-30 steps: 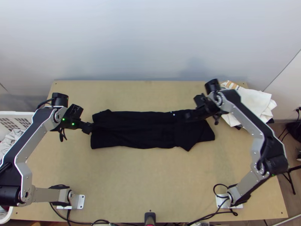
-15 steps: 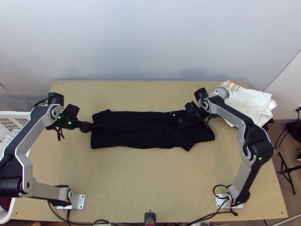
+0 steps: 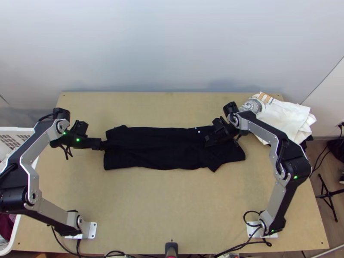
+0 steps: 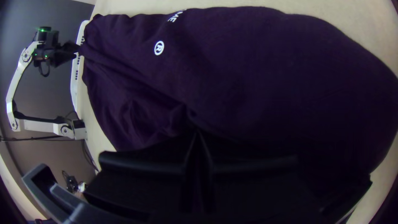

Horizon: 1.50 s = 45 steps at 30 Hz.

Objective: Fold the t-shirt

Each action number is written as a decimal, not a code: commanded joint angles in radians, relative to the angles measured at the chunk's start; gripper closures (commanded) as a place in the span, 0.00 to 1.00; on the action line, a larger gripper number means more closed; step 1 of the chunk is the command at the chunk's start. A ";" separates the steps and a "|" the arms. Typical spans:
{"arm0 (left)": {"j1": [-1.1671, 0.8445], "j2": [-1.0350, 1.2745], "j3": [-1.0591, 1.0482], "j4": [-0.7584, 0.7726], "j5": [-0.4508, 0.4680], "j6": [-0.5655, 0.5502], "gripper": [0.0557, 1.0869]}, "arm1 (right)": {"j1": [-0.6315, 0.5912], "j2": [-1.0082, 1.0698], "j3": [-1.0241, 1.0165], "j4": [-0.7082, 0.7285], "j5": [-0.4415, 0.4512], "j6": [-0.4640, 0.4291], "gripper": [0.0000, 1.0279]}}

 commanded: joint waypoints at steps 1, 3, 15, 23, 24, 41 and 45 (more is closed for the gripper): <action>0.012 0.056 0.011 -0.010 0.078 -0.024 0.05 | -0.008 0.001 -0.002 0.002 0.000 0.001 0.97; 0.012 0.074 0.020 -0.012 0.115 -0.049 0.05 | -0.008 0.001 -0.002 0.002 0.000 0.002 0.97; -0.039 0.162 0.032 0.011 0.196 -0.110 0.05 | -0.001 0.002 -0.002 0.002 0.002 0.002 0.97; -0.089 0.220 0.039 0.045 0.196 -0.127 0.05 | 0.005 0.002 -0.003 0.002 0.002 0.005 0.97; -0.095 0.226 0.042 0.053 0.196 -0.136 0.05 | 0.005 0.002 -0.003 0.002 0.004 0.005 0.97; -0.226 0.295 0.104 0.099 0.265 -0.254 0.40 | 0.012 0.010 -0.008 0.002 0.005 0.007 0.97; -0.209 0.306 0.103 0.100 0.305 -0.254 0.77 | 0.019 0.013 -0.006 0.002 0.007 0.007 0.97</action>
